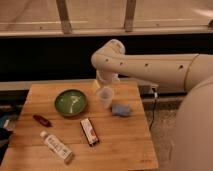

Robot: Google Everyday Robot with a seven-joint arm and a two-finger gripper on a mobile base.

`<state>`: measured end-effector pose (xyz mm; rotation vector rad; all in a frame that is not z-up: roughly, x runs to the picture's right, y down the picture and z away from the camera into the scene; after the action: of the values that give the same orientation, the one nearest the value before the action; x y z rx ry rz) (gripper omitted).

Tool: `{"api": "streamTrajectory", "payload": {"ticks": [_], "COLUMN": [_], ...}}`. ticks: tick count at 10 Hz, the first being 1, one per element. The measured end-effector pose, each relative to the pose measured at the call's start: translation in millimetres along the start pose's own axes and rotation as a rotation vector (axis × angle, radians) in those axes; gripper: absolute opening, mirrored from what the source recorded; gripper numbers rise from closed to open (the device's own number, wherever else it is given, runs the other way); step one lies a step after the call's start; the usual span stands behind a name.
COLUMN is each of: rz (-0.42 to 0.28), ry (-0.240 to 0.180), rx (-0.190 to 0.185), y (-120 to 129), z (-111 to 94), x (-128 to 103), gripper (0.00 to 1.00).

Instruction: Stand the bottle upright

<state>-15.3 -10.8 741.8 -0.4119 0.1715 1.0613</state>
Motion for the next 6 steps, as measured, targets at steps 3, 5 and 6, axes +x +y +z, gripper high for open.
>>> {"api": "streamTrajectory", "payload": {"ticks": [3,5,6], "rz": [-0.111,-0.180,-0.207], "ry": [-0.028,-0.019,-0.013], "rx": [-0.072,-0.158,-0.186], "y": [40.6,95.9,120.2], "z": [-0.8,8.2,10.9], "x": [-23.7,-40.1,-44.9], "gripper": [0.80,0.80,0.80]}}
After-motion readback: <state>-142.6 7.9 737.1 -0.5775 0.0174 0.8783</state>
